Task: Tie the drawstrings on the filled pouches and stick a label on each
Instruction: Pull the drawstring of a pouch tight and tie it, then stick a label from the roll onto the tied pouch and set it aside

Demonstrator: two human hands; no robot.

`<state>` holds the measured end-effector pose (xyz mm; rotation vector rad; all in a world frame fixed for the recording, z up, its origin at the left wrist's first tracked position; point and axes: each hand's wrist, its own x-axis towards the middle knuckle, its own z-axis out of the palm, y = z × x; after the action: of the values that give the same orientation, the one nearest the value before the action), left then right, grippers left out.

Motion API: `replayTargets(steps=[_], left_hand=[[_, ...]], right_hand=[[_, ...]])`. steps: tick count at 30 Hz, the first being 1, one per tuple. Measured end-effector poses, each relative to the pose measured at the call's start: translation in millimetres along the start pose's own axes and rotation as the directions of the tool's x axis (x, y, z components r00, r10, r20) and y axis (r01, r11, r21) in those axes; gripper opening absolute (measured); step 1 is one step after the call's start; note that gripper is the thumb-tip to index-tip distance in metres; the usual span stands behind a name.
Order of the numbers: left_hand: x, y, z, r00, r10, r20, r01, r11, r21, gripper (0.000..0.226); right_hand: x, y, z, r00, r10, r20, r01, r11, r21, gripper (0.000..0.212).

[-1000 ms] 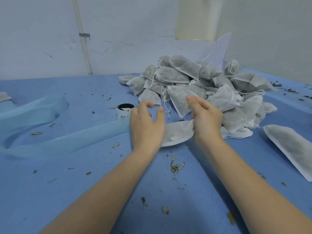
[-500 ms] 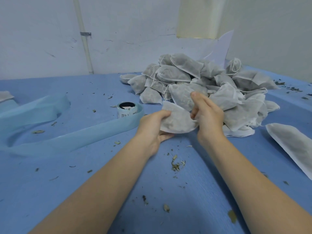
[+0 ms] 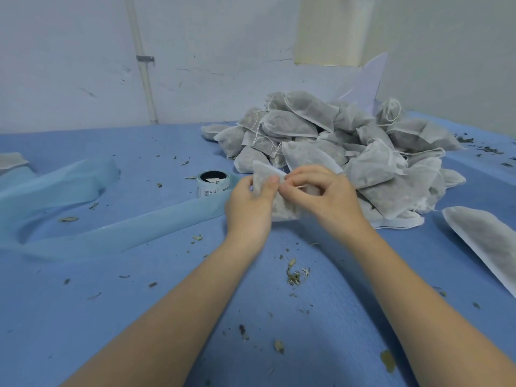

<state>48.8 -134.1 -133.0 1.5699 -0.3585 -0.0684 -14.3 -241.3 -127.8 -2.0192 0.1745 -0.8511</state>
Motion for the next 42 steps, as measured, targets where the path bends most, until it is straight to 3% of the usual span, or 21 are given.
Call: replayTargets(steps=[4, 6, 9, 10, 11, 12, 13, 14, 15, 19, 23, 26, 29, 33, 39, 42], left_hand=[[4, 2, -3, 0.993, 0.077, -0.093, -0.077, 0.997, 0.012, 0.032], [10, 7, -9, 0.979, 0.108, -0.173, -0.111, 0.994, -0.009, 0.026], [25, 15, -22, 0.944, 0.115, -0.310, -0.123, 0.992, -0.007, 0.026], [31, 18, -28, 0.928, 0.101, -0.358, -0.114, 0.993, -0.015, 0.029], [38, 20, -35, 0.912, 0.074, -0.404, -0.093, 0.995, -0.030, 0.031], [44, 21, -42, 0.897, 0.033, -0.440, -0.064, 0.996, -0.056, 0.032], [51, 21, -50, 0.885, -0.010, -0.466, -0.035, 0.996, -0.087, 0.033], [57, 21, -57, 0.876, -0.047, -0.479, -0.011, 0.993, -0.117, 0.032], [63, 22, -64, 0.873, -0.075, -0.482, 0.012, 0.991, -0.131, 0.032], [78, 21, -86, 0.897, -0.119, -0.425, 0.086, 0.992, -0.094, 0.031], [79, 25, -86, 0.933, -0.195, -0.301, 0.165, 0.978, -0.124, 0.035], [81, 27, -83, 0.951, -0.203, -0.233, 0.179, 0.976, -0.120, 0.033], [81, 29, -83, 0.957, -0.202, -0.209, 0.184, 0.977, -0.104, 0.032], [81, 27, -83, 0.960, -0.186, -0.211, 0.169, 0.981, -0.096, 0.034], [78, 28, -76, 0.973, -0.007, -0.232, 0.040, 0.989, 0.140, 0.035], [76, 23, -69, 0.983, 0.008, -0.181, 0.039, 0.966, 0.255, 0.036]], right_hand=[[7, -3, 5, 0.997, 0.055, -0.059, -0.049, 0.993, 0.108, 0.007], [17, -5, 11, 0.985, 0.170, -0.037, -0.157, 0.960, 0.233, 0.011], [31, -5, 26, 0.901, 0.391, 0.190, -0.428, 0.725, 0.540, 0.025], [34, -4, 33, 0.874, 0.414, 0.256, -0.483, 0.675, 0.557, 0.024], [36, 0, 40, 0.859, 0.422, 0.289, -0.512, 0.712, 0.481, 0.021], [37, 4, 46, 0.862, 0.407, 0.301, -0.490, 0.822, 0.290, 0.025], [37, 9, 51, 0.878, 0.361, 0.313, -0.389, 0.921, 0.028, 0.036], [39, 11, 56, 0.889, 0.306, 0.341, -0.264, 0.950, -0.165, 0.044], [41, 13, 61, 0.890, 0.257, 0.377, -0.168, 0.953, -0.253, 0.046], [49, 12, 74, 0.882, 0.183, 0.435, -0.119, 0.978, -0.172, 0.047], [53, 16, 81, 0.911, 0.231, 0.342, -0.203, 0.972, -0.115, 0.064], [54, 16, 88, 0.919, 0.222, 0.326, -0.184, 0.972, -0.144, 0.067], [58, 15, 95, 0.926, 0.185, 0.328, -0.126, 0.973, -0.193, 0.061], [61, 14, 103, 0.921, 0.228, 0.316, -0.186, 0.970, -0.157, 0.050], [56, 14, 111, 0.952, 0.226, 0.207, -0.138, 0.919, -0.368, 0.064], [49, 10, 112, 0.966, 0.167, 0.198, -0.113, 0.959, -0.258, 0.067]])
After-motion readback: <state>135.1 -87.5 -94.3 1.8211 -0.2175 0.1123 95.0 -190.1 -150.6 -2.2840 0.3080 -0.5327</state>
